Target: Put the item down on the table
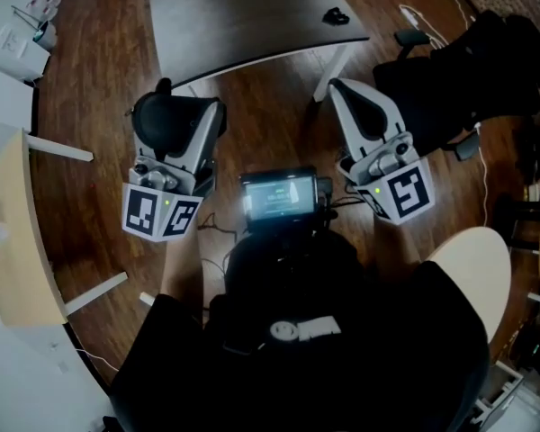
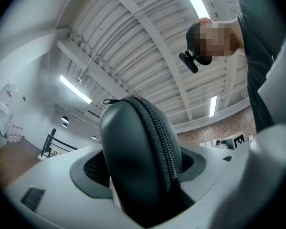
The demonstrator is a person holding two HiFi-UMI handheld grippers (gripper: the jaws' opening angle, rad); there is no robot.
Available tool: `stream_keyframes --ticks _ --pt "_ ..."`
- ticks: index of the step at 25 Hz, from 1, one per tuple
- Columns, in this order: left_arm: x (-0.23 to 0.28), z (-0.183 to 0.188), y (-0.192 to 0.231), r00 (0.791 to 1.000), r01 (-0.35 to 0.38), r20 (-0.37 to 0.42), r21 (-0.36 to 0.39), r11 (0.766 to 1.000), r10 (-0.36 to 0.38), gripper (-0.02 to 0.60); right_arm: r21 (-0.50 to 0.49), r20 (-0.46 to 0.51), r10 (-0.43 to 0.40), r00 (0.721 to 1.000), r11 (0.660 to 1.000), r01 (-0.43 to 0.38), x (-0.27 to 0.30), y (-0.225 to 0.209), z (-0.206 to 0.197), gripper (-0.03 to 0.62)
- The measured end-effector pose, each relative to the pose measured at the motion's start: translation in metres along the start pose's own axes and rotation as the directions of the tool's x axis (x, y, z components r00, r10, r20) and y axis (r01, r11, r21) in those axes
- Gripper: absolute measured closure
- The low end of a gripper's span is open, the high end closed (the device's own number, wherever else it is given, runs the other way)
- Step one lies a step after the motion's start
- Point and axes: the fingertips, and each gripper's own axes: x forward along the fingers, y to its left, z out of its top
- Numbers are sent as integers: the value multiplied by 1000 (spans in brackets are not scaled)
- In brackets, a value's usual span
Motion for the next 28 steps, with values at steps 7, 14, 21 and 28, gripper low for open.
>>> stream_keyframes --ticks 7,14,21,28 --pt "5 -4 44 996 -51 -66 144 988 61 250 -18 -53 -1 999 1000 0 46 3 -15 592" --pt "4 -14 83 995 -48 -78 114 992 57 250 4 -66 -1 998 1000 1 78 12 -35 592" --pt "47 -37 111 992 -38 -116 81 996 47 250 30 -68 -5 998 1000 7 109 -24 -48 592" --pt "74 -62 121 988 -47 -143 68 997 57 250 60 -52 -10 999 998 13 119 -56 -67 592"
